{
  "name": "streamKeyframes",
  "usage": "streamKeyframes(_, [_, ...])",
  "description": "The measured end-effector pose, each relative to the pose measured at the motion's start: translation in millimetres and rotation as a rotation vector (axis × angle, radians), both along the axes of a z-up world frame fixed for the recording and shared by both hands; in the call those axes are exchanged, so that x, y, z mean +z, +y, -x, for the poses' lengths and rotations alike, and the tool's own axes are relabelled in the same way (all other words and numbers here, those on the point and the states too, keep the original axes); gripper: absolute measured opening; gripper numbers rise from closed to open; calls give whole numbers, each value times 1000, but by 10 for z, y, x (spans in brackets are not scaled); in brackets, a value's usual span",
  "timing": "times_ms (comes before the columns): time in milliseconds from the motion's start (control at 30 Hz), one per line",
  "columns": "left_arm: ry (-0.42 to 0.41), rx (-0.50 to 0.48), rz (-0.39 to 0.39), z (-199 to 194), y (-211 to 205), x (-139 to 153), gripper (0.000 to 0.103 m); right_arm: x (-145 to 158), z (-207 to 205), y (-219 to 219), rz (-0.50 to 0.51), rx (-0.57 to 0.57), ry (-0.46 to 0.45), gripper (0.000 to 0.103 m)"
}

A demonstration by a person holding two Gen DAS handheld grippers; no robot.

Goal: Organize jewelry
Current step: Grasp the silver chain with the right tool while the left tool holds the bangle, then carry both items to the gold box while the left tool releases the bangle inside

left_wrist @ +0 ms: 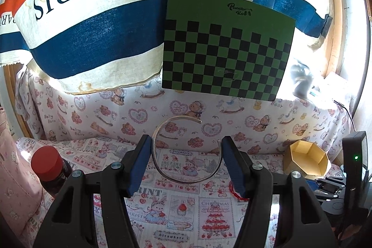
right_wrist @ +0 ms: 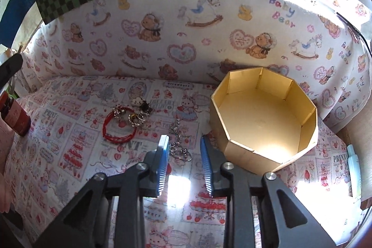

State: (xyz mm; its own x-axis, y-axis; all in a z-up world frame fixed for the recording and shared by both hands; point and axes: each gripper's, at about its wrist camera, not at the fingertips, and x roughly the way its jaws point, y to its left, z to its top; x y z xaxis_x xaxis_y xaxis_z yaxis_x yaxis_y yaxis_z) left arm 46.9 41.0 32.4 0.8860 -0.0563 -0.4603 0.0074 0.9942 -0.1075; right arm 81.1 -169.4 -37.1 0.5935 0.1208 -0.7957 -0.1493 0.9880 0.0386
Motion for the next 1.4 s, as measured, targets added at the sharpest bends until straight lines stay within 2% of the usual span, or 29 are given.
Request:
streamKeyframes(133, [8,0,-1,-13,-4,-19,60,-161,-81,63,23,-11,57,25])
streamKeyframes(267, [17,-1,-6,-29,-17,-44,60,-178,-49,159,63,4,49,25])
streamKeyframes(300, [17,0,-8,-30,-20,-50,60,-185,-32,165,62,10,45,21])
streamKeyframes(333, [18,2,-11,-32,-21,-54,60,-186,-24,168,48,19,49,9])
streamKeyframes(533, [19,6,-15,-35,-8,-58,60,-145,45,181,-23,18,59,1])
streamKeyframes(633, [26,11,-20,-42,0,-56,60,62,159,96,-58,25,5,1])
streamKeyframes(867, [-4,5,4,34,33,28,60,615,521,-43,-150,65,-204,1])
streamKeyframes(1033, [-28,-29,24,151,6,148,60,967,739,-227,-177,48,-339,1])
streamKeyframes(1167, [-35,-91,22,264,-102,253,60,1106,834,-251,-190,31,-410,1])
streamKeyframes(1267, [-20,-113,-7,278,-264,336,60,1164,853,-292,-157,25,-453,1])
streamKeyframes(1400, [57,-191,-6,158,-552,396,60,1192,743,-427,-145,6,-457,1])
